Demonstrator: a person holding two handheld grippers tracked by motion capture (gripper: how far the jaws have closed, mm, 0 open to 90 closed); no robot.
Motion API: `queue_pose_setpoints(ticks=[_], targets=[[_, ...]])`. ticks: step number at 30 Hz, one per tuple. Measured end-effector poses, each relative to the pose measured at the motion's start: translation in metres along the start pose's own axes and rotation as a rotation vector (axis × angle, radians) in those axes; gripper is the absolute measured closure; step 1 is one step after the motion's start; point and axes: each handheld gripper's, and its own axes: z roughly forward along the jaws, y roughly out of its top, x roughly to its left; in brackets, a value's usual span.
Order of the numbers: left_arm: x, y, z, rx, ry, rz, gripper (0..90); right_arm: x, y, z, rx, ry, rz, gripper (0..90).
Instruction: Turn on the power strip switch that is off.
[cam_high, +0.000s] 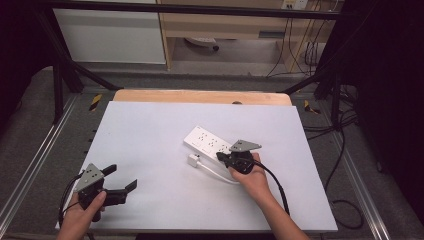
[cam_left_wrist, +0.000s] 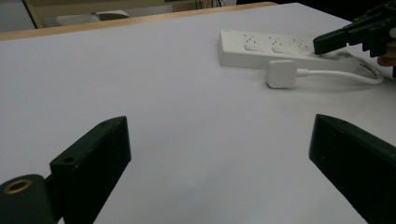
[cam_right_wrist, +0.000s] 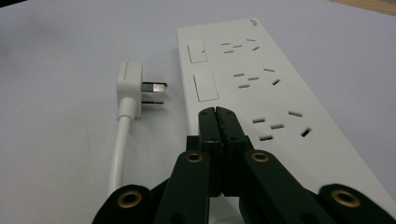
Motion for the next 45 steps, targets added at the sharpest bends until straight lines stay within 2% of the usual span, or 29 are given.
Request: queue_pose_setpoints(ticks=[30, 45], targets=[[-0.0005, 0.0002, -0.0002, -0.003, 0.001, 0.0, 5.7, 0.0011, -0.0038, 0.0011, -0.027, 0.009, 0.0, 90.0], [-0.0008, 0.0004, -0.0003, -0.003, 0.001, 0.001, 5.7, -0.0025, -0.0085, -0.0021, -0.031, 0.022, 0.026, 90.0]])
